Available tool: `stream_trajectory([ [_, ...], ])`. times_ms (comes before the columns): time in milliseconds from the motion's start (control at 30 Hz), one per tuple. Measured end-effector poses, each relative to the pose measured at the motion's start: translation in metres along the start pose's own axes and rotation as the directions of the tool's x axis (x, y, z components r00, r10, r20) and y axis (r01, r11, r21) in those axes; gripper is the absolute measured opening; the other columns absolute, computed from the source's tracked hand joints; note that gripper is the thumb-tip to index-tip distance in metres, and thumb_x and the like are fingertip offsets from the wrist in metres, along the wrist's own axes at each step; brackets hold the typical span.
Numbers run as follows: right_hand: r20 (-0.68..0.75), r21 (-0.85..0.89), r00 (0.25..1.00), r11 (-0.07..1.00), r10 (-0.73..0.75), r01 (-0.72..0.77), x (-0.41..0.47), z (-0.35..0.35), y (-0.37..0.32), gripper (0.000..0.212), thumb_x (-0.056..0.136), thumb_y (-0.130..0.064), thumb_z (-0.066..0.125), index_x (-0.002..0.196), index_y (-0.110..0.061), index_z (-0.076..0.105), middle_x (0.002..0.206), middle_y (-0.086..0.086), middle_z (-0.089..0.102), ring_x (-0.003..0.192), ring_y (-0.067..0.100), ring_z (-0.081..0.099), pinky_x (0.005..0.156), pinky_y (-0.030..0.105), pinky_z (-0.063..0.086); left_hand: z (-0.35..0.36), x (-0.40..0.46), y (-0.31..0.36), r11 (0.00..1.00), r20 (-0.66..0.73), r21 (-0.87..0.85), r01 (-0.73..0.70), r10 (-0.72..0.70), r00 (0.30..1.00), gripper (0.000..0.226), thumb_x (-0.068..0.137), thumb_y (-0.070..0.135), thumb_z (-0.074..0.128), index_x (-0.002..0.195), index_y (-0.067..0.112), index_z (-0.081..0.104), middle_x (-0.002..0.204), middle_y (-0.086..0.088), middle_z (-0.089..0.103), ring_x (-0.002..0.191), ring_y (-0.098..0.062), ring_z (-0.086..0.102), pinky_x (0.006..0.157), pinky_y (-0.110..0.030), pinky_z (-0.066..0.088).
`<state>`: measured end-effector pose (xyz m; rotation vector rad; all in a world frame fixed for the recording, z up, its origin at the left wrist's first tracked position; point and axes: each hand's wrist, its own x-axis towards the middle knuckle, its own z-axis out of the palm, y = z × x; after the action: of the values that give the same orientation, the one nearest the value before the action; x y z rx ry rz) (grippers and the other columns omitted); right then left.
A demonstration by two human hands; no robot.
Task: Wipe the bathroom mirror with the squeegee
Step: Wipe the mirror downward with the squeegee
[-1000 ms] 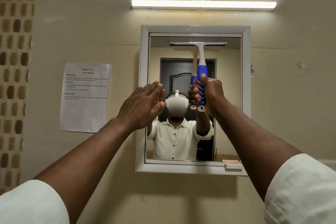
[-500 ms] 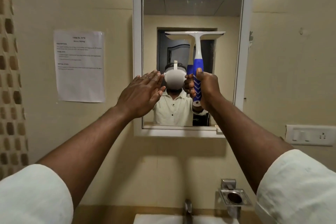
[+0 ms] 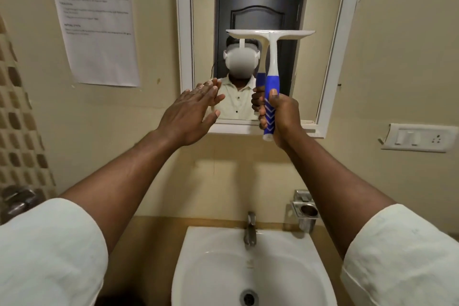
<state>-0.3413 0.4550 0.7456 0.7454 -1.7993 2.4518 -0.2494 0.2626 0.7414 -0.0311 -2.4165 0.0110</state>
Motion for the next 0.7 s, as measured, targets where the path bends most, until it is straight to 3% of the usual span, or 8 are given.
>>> stream_trajectory([
  [700, -0.019, -0.009, 0.985, 0.985, 0.170, -0.170, -0.074, -0.036, 0.113, 0.029, 0.099, -0.030, 0.044, 0.089, -0.006, 0.058, 0.059, 0.004, 0.054, 0.041, 0.014, 0.046, 0.041, 0.024, 0.041, 0.061, -0.071, 0.013, 0.999, 0.182, -0.043, 0.025, -0.016, 0.983, 0.060, 0.097, 0.040, 0.032, 0.149, 0.017, 0.013, 0.159, 0.000, 0.010, 0.145, -0.015, 0.009, 0.117, -0.032, 0.004],
])
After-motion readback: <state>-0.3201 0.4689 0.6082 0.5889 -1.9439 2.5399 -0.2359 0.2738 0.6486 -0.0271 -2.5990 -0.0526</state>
